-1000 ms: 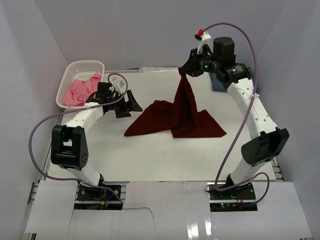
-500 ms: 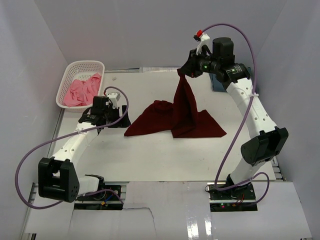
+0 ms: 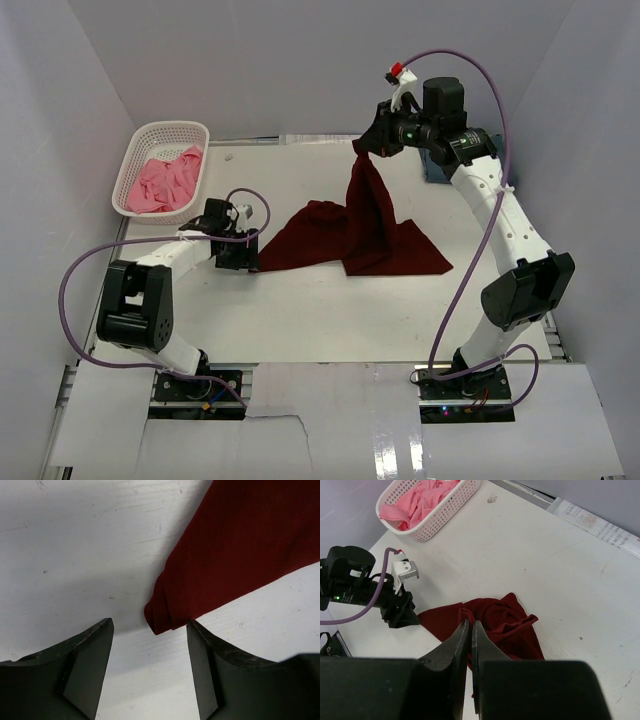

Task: Fold and stack the t-shirts
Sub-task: Flatten out the tshirt

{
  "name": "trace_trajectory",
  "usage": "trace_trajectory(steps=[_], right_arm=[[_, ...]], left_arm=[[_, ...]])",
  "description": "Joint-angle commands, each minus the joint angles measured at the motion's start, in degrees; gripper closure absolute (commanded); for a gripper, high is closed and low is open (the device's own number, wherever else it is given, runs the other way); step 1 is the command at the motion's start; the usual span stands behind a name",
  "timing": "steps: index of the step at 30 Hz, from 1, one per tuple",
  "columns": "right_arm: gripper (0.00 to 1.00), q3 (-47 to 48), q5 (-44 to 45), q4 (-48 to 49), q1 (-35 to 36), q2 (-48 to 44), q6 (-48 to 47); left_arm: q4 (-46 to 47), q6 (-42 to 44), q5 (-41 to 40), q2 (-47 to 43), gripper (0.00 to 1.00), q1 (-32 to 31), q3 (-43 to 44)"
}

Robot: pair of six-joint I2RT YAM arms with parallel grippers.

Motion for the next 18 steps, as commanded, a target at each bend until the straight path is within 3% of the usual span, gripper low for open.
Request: trace_trajectory(steps=[1,4,9,12,15,18], right_arm=[[0.92,-0.5,-1.0,2.7,-0.1,-2.2,0.2],[0.92,-1.2,-1.4,3.1,-0.2,-2.2,0.5],[0.92,-2.7,-1.6,4.1,-0.2,-2.6,0.9],[0.92,-2.9,-1.2,4.1,-0.2,-2.6,0.9],[0.92,-3.0,-1.1,3.9,-0.2,-3.0,0.9],[0.92,-3.0,-0.9,3.8,-0.2,-3.2,0.9]], left_arm=[[0.7,0.6,2.0,-0.4,0.29,-0.3,2.8],[0.8,0.5,3.3,0.0,0.35,-0.3,3.0],[-0.5,-0.5,6.4,3.9,0.72,-0.3,4.4],[-2.5,-1.1,10.1,8.4,0.82,-0.4,6.7],[-4.0,-1.5,13.8,10.9,0.83,-0.3,8.0],[-4.7,-1.8,11.2,10.7,0.65,-0.3,8.1]])
